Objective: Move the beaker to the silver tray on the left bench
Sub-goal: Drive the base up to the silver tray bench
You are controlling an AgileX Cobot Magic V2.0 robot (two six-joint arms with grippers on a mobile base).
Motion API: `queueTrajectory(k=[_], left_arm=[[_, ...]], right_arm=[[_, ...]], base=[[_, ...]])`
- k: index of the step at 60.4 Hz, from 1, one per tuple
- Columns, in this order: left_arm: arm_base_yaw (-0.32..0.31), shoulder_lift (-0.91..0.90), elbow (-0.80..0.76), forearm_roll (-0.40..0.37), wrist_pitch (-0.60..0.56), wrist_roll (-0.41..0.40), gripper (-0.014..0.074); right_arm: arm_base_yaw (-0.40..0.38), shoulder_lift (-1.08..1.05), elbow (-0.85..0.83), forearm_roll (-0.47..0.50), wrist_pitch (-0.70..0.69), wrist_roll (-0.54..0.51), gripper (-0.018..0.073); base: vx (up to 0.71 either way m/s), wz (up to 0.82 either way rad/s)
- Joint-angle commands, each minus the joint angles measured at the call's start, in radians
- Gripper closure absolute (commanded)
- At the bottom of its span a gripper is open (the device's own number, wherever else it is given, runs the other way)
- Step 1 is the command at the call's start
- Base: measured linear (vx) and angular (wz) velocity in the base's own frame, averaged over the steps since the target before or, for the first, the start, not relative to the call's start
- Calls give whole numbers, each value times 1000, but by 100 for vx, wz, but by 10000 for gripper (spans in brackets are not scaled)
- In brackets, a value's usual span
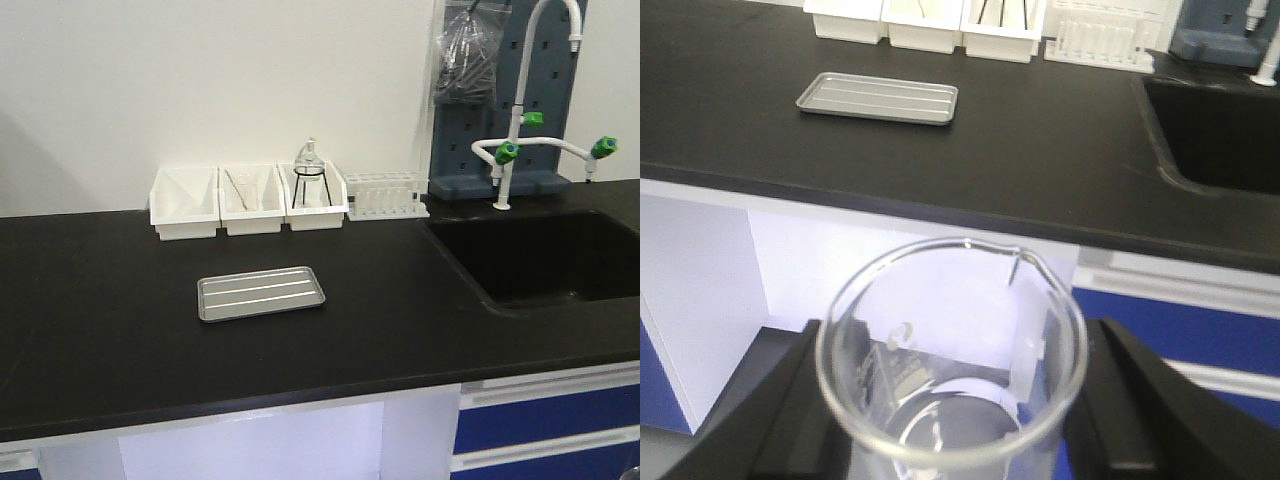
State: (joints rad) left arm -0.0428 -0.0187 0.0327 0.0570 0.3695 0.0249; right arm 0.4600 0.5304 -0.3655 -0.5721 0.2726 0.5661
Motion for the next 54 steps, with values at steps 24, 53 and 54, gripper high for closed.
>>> queueTrajectory(k=[24, 53, 54], left_arm=[[-7, -7, 20, -3, -75, -2, 595], [-7, -7, 20, -3, -75, -2, 595], [-7, -7, 20, -3, -75, -2, 595]], right_arm=[[-1, 1, -28, -24, -62, -4, 571], [-1, 1, -28, -24, -62, -4, 571], [-1, 1, -28, -24, -62, -4, 571]], base=[[35, 16], [35, 19], [32, 26]])
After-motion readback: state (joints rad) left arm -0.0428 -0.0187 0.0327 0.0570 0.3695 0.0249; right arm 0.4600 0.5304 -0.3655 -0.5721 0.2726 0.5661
